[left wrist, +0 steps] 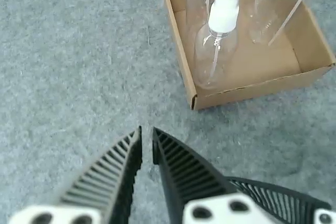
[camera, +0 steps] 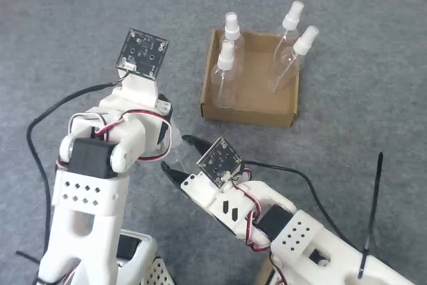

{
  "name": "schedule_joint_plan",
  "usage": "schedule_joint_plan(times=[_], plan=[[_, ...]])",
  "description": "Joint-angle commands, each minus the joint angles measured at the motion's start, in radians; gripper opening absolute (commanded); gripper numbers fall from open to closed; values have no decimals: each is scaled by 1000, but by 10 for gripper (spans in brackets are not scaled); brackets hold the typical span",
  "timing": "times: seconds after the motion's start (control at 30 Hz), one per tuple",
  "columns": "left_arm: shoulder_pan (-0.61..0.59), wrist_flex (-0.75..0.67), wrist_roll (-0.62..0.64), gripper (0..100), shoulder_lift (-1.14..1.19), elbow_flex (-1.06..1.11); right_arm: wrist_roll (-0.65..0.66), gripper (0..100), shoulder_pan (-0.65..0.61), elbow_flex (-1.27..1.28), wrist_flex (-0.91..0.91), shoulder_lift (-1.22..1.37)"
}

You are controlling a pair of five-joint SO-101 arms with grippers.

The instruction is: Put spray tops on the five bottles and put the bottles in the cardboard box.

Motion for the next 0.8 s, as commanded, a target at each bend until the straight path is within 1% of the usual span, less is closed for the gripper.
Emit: schedule_joint_plan(times=[0.0,0.2,0.4,0.63,0.77], plan=[[17,6,-11,34,-5,-13,-11,6,13,-9,-19,-45],[77,3,-12,34,-5,21,-11,6,15,-9,-19,-45],[77,-5,-12,32,-5,31,-11,6,15,-9,-19,-45],[77,-11,-12,32,-6,65,-11,6,90,-17,-25,-47],[77,-11,-11,32,-6,73,-12,6,96,-17,-27,-47]])
